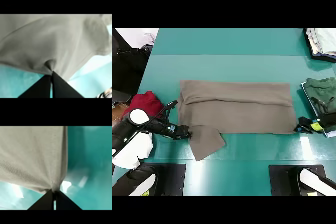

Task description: Fold the shirts.

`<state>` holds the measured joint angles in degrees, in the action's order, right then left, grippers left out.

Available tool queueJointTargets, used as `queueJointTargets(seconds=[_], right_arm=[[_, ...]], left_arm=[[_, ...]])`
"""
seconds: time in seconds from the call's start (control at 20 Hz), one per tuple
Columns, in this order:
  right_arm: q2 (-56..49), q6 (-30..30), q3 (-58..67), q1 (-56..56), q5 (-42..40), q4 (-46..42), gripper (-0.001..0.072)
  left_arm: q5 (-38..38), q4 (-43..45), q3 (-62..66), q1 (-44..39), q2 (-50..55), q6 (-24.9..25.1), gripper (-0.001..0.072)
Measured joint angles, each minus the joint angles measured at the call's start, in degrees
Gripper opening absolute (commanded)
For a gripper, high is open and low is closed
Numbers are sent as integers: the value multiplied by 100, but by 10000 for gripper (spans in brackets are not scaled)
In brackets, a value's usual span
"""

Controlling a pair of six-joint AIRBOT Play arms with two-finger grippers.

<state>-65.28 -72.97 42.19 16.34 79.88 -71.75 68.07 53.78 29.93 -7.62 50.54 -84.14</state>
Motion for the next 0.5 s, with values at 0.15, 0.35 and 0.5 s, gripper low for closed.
queueJointTargets(seconds=[0.15,0.35,0.5], right_arm=[[675,4,0,299,400,-505,18],[1353,4,26,525,562,-601,18],[1373,4,245,304,498,-365,18]], left_arm=[[470,118,0,-2,-520,-59,23],[892,-39,208,-4,-929,-205,23],[649,-70,699,-4,-813,-195,23]])
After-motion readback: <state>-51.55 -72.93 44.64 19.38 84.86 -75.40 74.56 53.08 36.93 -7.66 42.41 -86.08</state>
